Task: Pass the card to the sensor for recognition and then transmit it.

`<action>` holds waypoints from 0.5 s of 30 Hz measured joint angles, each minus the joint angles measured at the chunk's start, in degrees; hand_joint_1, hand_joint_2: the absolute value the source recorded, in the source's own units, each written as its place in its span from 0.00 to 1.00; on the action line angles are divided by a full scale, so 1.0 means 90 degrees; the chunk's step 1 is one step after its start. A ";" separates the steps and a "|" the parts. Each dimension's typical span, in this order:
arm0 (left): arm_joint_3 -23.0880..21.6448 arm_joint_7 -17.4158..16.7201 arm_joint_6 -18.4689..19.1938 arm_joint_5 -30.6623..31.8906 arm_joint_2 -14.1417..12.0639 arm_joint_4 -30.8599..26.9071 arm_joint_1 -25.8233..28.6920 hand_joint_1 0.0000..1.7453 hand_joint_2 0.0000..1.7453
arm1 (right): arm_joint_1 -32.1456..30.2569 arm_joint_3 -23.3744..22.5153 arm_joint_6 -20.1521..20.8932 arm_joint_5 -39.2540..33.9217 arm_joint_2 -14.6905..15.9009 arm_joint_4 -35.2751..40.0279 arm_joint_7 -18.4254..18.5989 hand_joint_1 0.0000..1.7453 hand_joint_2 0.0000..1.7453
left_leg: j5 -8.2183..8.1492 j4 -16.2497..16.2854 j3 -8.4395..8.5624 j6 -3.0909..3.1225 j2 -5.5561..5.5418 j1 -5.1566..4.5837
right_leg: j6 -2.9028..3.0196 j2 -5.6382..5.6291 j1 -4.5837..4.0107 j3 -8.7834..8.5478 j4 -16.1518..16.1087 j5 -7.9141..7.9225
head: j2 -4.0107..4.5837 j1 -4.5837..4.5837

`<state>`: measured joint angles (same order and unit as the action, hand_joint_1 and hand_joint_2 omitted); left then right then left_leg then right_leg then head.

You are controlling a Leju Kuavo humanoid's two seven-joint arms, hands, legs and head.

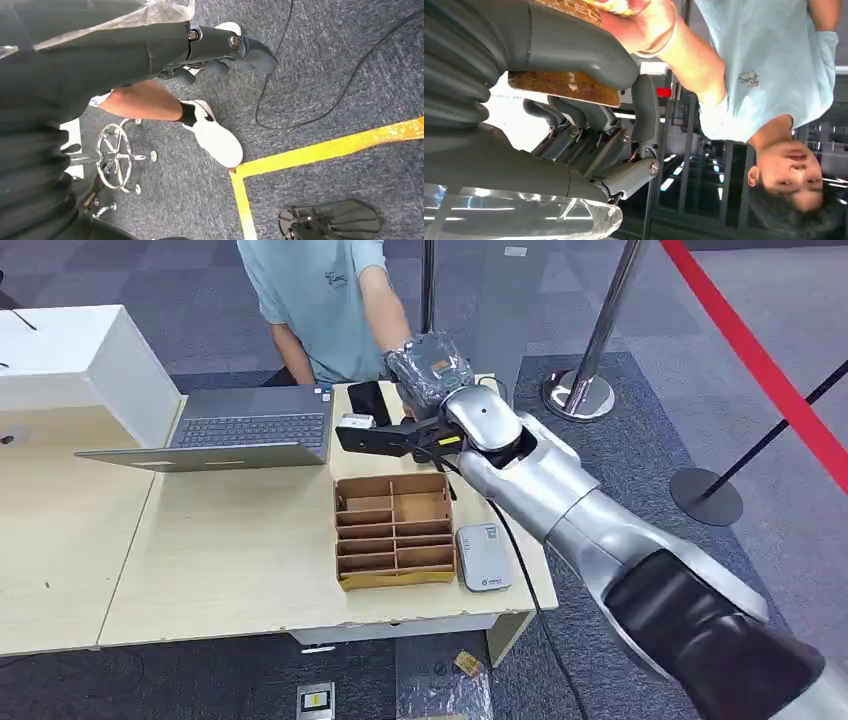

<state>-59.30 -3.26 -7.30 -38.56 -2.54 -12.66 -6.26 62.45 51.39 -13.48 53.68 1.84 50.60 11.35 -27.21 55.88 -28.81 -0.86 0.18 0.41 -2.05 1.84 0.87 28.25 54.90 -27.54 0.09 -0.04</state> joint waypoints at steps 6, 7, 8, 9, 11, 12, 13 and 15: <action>-0.0039 0.0000 0.0000 -0.0010 0.0005 0.0000 -0.0001 0.00 1.00 | -0.0012 0.0044 -0.0248 0.0182 -0.0085 -0.0260 -0.0010 0.00 1.00 | 0.0000 0.0000 0.0001 0.0000 0.0000 0.0000 | 0.0000 0.0000 0.0000 0.0000 0.0000 0.0000 | 0.0000 0.0002; -0.0041 0.0000 0.0000 -0.0022 0.0007 0.0000 0.0000 0.00 1.00 | -0.0017 0.0044 -0.0311 0.0207 -0.0097 -0.0311 -0.0010 0.00 1.00 | 0.0000 0.0000 0.0001 0.0000 0.0000 0.0000 | 0.0000 0.0000 0.0000 0.0000 0.0000 0.0000 | 0.0000 0.0000; -0.0046 -0.0002 0.0000 -0.0024 0.0007 0.0000 0.0000 0.00 1.00 | -0.0023 0.0046 -0.0359 0.0223 -0.0102 -0.0364 -0.0010 0.00 1.00 | 0.0000 0.0000 0.0001 0.0000 0.0001 0.0000 | 0.0000 0.0000 0.0000 0.0000 0.0000 0.0000 | 0.0000 0.0002; -0.0051 -0.0010 0.0000 -0.0027 0.0007 0.0000 0.0000 0.00 1.00 | -0.0031 0.0046 -0.0391 0.0228 -0.0107 -0.0408 -0.0010 0.00 1.00 | 0.0000 0.0000 0.0001 0.0000 0.0001 0.0000 | 0.0000 0.0000 0.0000 0.0000 0.0000 0.0000 | 0.0000 0.0000; -0.0056 -0.0041 0.0000 -0.0036 0.0007 0.0000 -0.0001 0.00 1.00 | -0.0048 0.0044 -0.0435 0.0228 -0.0112 -0.0481 -0.0010 0.00 1.00 | 0.0000 0.0000 0.0001 0.0000 0.0001 0.0000 | 0.0000 0.0000 0.0000 0.0000 0.0000 0.0000 | 0.0000 0.0000; -0.0058 -0.0058 0.0000 -0.0044 0.0007 -0.0002 -0.0001 0.00 1.00 | -0.0050 0.0044 -0.0442 0.0228 -0.0114 -0.0513 -0.0010 0.00 1.00 | 0.0000 0.0000 0.0002 0.0000 0.0001 0.0000 | 0.0000 0.0000 0.0000 0.0000 0.0000 0.0000 | 0.0000 0.0000; -0.0063 -0.0078 0.0000 -0.0051 0.0007 -0.0002 0.0000 0.00 1.00 | -0.0052 0.0041 -0.0450 0.0228 -0.0114 -0.0539 -0.0010 0.00 1.00 | 0.0000 0.0000 0.0001 0.0000 0.0001 0.0000 | 0.0000 0.0000 0.0000 0.0000 0.0000 0.0000 | 0.0000 0.0000; -0.0068 -0.0090 0.0000 -0.0058 0.0007 0.0000 0.0000 0.00 1.00 | -0.0053 0.0034 -0.0447 0.0228 -0.0114 -0.0564 0.0024 0.00 1.00 | 0.0000 0.0001 0.0002 0.0000 0.0001 0.0000 | 0.0000 0.0000 0.0000 0.0000 0.0000 0.0000 | 0.0000 0.0000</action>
<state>-59.91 -4.07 -7.30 -39.08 -2.47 -12.66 -6.25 61.97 51.69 -17.51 55.74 0.81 45.53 11.56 -27.21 55.89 -28.80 -0.86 0.19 0.41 -2.05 1.84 0.87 28.25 54.90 -27.54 0.09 -0.04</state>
